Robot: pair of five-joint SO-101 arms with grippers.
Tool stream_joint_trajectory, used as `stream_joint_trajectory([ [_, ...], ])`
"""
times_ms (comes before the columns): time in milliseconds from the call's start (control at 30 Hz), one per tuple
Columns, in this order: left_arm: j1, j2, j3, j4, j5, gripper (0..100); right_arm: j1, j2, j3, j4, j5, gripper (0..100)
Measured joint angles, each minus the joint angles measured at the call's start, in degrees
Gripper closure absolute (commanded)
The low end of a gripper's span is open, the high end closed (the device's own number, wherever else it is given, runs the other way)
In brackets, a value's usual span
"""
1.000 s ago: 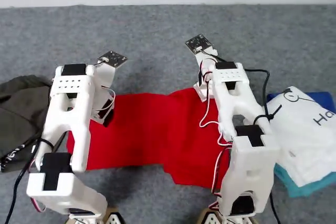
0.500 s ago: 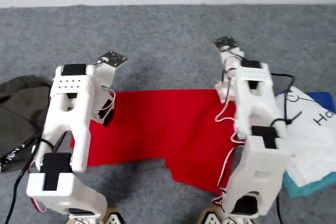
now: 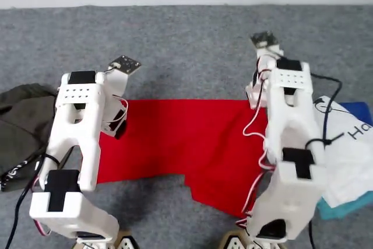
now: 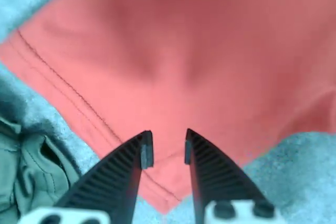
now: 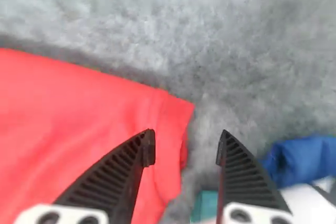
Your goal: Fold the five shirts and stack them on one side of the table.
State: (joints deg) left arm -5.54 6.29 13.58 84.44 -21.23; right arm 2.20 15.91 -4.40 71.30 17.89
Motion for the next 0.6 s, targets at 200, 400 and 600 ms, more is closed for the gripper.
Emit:
stream_joint_trajectory([
  [200, -6.0, 2.0, 0.0, -8.0, 3.4, 89, -3.2, -9.7, -0.4, 15.6, 8.7, 79.9],
  [400, -9.8, 11.2, 0.0, -14.9, 3.6, 89, -6.2, -16.4, 7.7, 27.2, 25.5, 89.0],
  [600, -9.8, 16.8, -2.5, -20.1, 3.8, 89, -13.9, -26.5, 27.1, 27.0, 36.5, 88.3],
])
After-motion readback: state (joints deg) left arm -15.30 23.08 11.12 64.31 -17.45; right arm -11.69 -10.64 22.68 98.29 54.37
